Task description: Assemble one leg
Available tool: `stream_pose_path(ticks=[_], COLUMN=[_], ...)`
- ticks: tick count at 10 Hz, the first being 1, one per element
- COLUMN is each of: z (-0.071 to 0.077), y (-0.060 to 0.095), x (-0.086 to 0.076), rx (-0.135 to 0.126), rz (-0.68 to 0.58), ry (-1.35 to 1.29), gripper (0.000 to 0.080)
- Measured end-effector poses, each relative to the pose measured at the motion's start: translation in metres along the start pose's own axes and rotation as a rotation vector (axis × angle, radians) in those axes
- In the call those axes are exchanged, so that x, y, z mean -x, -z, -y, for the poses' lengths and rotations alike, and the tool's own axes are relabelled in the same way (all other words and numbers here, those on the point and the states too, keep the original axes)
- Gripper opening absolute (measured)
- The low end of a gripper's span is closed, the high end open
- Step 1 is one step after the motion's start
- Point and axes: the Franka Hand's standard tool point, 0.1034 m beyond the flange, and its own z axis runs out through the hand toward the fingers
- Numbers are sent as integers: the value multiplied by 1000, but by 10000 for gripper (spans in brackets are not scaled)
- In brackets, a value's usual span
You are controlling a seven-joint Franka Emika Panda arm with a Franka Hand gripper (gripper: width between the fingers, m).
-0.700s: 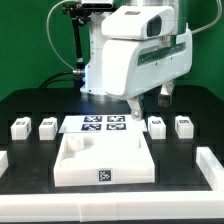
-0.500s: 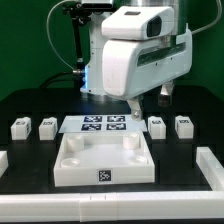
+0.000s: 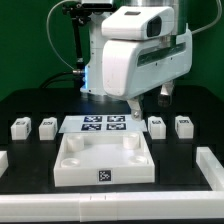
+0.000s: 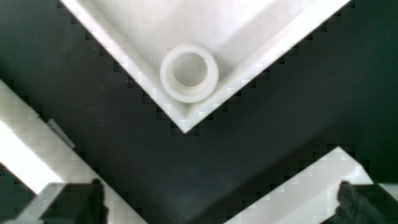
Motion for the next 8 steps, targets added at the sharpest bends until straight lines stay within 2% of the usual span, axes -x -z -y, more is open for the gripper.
stream_pose_path(ticks=[3, 4, 6, 7, 8], z=[0, 13, 38, 47, 51], y=[-1, -12, -48, -64, -74], x=[1, 22, 84, 107, 123], rx=[3, 20, 17, 9, -3], rz=[-3, -16, -18, -18, -11], ry=[48, 171, 464, 558, 661], gripper=[650, 650, 650, 650, 650])
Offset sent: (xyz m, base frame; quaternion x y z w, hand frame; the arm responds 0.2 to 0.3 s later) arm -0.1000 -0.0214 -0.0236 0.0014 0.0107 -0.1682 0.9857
